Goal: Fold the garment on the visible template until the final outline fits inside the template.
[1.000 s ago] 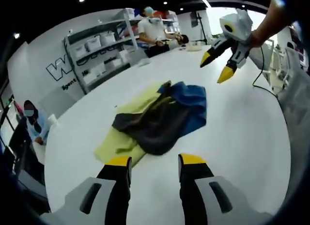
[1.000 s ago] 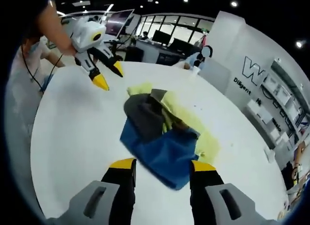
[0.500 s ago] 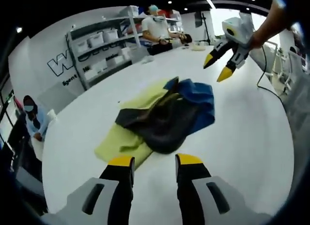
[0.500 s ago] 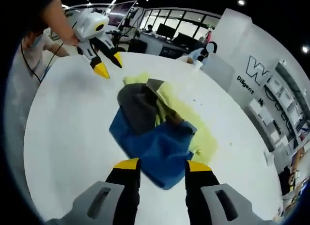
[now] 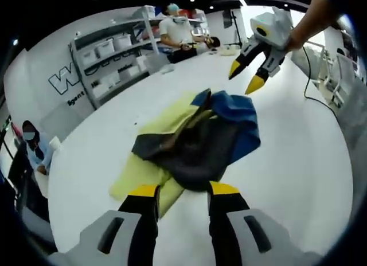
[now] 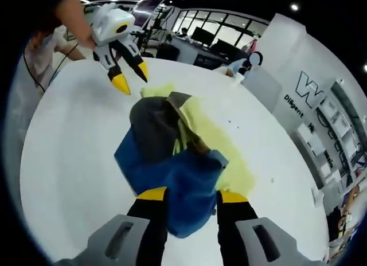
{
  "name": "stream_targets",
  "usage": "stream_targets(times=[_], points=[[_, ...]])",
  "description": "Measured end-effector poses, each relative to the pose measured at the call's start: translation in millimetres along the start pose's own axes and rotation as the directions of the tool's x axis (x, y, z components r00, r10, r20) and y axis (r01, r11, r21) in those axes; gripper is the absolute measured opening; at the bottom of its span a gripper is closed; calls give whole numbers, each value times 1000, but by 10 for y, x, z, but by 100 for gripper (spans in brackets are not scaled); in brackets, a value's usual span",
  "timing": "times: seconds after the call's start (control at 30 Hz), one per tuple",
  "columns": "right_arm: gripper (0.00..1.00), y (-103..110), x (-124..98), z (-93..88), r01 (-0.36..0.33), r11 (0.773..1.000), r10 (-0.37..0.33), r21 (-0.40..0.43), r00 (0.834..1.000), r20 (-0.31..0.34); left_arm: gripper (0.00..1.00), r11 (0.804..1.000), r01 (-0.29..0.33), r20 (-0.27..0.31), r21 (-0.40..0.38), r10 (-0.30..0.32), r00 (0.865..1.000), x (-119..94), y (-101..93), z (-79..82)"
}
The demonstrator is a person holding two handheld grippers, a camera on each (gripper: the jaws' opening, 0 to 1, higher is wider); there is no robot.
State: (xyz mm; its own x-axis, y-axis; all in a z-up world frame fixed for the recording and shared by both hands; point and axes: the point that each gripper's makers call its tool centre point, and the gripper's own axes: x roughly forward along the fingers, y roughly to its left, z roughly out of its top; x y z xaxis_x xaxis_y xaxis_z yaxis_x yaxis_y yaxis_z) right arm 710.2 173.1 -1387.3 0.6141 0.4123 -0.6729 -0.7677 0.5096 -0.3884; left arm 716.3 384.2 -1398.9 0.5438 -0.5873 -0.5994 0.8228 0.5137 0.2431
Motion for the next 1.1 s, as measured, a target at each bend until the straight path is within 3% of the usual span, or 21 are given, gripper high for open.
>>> stream_targets(times=[0.5, 0.8, 1.0, 1.1], points=[[18, -137, 313, 204, -24, 996, 25, -88, 1000, 14, 24, 994, 1, -3, 106, -1, 1000, 233, 197, 119], [14, -202, 432, 212, -39, 992, 40, -119, 999, 4, 24, 985, -3, 1, 170, 3, 1000, 322, 307, 267], [14, -262, 483, 235, -50, 981, 51, -187, 999, -4, 23, 974, 25, -8, 226, -24, 1000, 406, 310, 311], [15, -328, 497, 244, -45, 983, 45, -178, 999, 0, 25, 968, 43, -19, 246, -39, 999, 448, 293, 298]])
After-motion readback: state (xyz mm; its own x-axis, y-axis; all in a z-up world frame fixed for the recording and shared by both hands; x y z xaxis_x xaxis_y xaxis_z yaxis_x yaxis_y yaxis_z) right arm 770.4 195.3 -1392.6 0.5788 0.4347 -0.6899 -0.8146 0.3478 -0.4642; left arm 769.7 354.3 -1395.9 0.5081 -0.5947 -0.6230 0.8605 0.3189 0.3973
